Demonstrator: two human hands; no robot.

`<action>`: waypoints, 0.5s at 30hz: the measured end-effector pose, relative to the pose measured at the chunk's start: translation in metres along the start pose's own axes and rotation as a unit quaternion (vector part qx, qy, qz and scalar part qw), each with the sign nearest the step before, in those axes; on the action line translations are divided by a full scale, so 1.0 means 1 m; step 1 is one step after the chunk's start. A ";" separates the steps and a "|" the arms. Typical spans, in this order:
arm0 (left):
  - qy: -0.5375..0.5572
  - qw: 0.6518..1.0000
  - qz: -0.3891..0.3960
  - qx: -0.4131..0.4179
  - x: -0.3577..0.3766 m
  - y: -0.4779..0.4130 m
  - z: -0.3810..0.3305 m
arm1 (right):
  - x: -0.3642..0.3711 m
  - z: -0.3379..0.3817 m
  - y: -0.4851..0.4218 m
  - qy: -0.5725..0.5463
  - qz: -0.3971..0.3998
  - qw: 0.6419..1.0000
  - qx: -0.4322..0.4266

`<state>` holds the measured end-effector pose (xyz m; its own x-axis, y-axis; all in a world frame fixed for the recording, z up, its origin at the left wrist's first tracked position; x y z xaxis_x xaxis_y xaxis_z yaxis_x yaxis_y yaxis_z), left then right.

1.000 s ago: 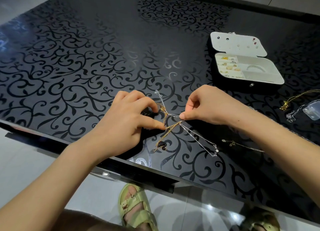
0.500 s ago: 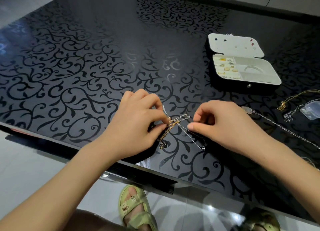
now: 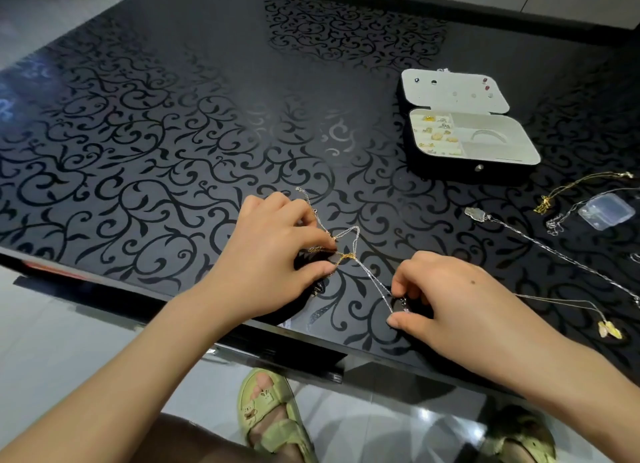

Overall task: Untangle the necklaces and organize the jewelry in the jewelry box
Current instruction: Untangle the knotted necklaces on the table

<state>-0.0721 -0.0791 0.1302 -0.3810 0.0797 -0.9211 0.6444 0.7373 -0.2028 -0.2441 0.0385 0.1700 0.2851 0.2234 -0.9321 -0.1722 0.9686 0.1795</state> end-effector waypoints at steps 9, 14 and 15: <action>0.018 0.999 0.015 -0.022 -0.006 0.005 0.001 | -0.002 -0.002 0.001 -0.014 -0.022 1.000 0.003; 0.043 0.996 0.067 -0.026 -0.011 0.015 -0.002 | 0.000 -0.001 -0.006 -0.017 -0.109 0.994 -0.005; 0.048 0.994 0.094 -0.031 -0.012 0.017 -0.004 | 0.000 -0.002 -0.009 -0.020 -0.119 0.993 -0.006</action>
<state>-0.0594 -0.0650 0.1391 -0.3210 0.2817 -0.9042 0.6687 0.7436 -0.0058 -0.2446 0.0301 0.1673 0.3569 -0.0066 -0.9341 -0.1068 0.9931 -0.0478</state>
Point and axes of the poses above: each hand's wrist, its own y-axis away from the middle knuckle, its own x-axis out of the palm, z = x × y, the point moved 1 cm from there along -y, towards the middle knuckle, and after that the axes turned 11 degrees about -x, right-handed, at the moved point
